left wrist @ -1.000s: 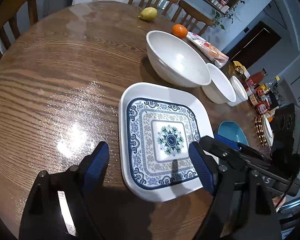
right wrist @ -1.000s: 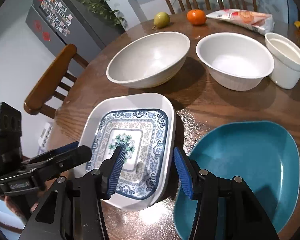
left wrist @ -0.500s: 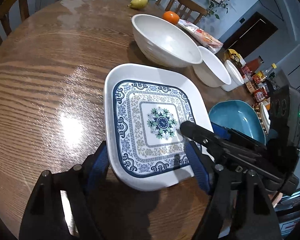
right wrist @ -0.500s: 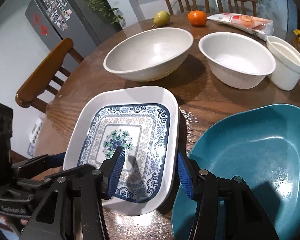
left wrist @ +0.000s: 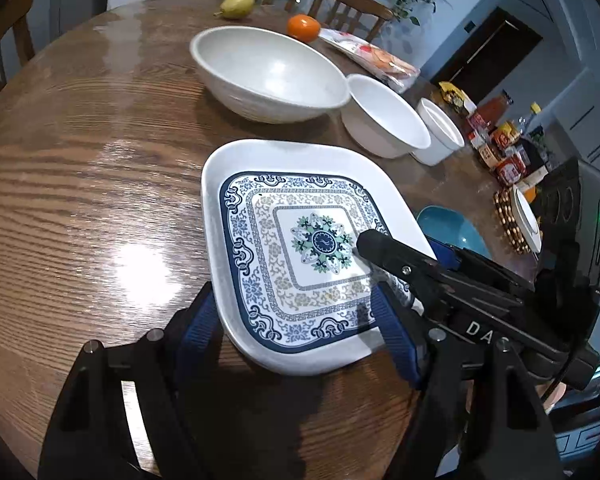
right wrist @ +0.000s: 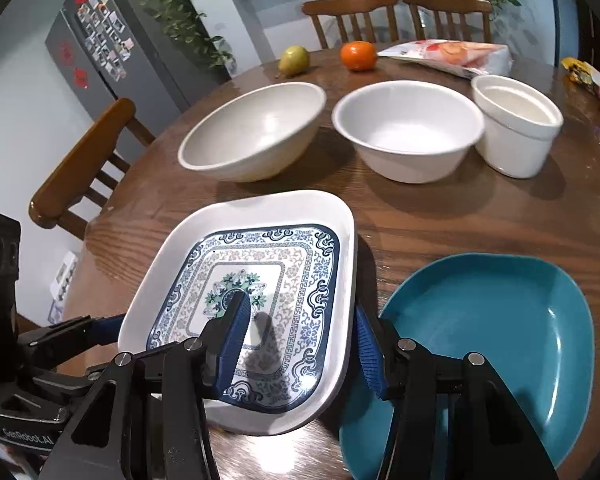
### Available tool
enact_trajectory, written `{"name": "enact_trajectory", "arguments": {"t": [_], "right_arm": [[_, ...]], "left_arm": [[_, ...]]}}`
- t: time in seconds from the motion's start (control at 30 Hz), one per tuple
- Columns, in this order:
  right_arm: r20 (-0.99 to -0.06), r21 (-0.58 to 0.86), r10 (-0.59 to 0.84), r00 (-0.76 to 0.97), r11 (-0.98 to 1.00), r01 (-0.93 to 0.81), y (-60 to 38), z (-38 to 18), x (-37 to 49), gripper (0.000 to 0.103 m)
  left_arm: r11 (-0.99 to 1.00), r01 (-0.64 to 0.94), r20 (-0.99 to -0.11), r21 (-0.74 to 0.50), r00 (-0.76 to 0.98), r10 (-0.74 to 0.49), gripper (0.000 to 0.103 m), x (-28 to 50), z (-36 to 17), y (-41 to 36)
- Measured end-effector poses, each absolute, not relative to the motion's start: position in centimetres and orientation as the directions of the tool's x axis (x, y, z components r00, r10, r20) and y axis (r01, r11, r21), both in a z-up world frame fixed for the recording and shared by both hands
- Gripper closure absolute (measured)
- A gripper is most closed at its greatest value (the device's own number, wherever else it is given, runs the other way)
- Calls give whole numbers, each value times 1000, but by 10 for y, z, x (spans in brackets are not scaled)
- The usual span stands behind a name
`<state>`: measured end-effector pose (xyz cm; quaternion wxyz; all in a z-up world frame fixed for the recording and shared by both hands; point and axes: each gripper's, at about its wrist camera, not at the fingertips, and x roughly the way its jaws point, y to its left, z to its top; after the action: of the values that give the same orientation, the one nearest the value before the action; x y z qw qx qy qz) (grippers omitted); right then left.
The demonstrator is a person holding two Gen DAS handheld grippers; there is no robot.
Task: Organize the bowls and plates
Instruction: 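Set the patterned plate flat on the table and open the right gripper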
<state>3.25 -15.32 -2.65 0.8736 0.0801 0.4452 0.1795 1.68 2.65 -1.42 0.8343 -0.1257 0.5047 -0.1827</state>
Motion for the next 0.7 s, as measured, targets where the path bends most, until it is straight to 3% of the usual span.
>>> {"name": "enact_trajectory", "arguments": {"t": [0.7], "right_arm": [[-743,269,327,584,945,-186,-215,-26,28,49]], "left_arm": [[897,228,-805,-378,398,-440,32,20,-13,-38]]}}
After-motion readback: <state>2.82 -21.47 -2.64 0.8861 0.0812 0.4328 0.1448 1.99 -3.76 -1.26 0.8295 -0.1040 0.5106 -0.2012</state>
